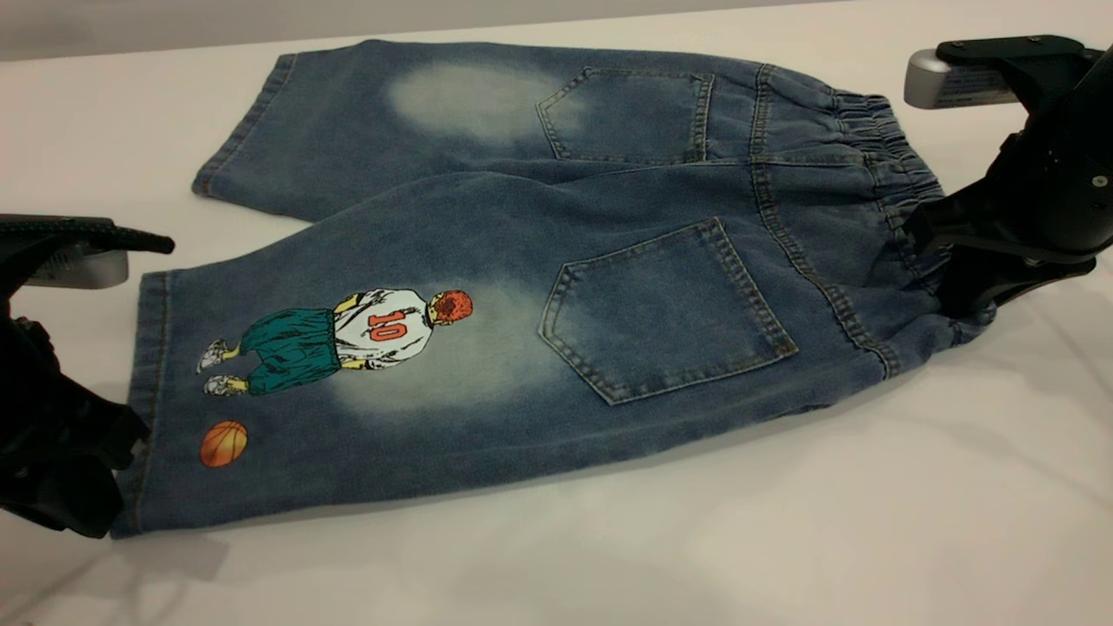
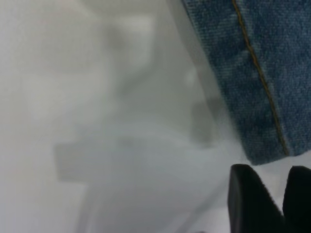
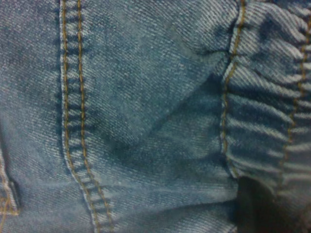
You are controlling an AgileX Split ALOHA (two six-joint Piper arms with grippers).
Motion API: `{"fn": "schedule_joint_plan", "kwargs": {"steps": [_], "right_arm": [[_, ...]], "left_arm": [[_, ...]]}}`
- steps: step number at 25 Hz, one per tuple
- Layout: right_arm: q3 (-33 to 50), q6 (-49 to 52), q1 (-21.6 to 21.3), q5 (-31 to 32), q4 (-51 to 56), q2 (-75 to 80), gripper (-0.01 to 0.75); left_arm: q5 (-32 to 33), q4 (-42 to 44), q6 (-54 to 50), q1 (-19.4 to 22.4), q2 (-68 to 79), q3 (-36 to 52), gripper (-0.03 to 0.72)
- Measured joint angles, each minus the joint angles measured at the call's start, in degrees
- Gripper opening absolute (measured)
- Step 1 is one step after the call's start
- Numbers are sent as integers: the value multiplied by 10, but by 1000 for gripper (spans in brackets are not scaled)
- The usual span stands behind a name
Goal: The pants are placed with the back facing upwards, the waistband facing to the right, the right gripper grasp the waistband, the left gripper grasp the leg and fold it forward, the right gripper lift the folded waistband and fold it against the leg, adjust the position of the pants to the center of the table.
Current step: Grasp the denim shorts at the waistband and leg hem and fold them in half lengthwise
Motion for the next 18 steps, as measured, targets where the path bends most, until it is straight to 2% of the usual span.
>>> {"fn": "schedule_joint_plan", "kwargs": {"steps": [6, 14, 18], "right_arm": [[0, -1, 0, 3, -1, 0, 41], [0, -1, 0, 7, 3, 0, 41], [0, -1, 0, 8, 4, 0, 41]], "left_arm": [[1, 4, 21, 0, -1, -1, 19], [1, 2, 22, 0, -8, -2, 11], [1, 18, 22, 0, -43, -2, 53]]}}
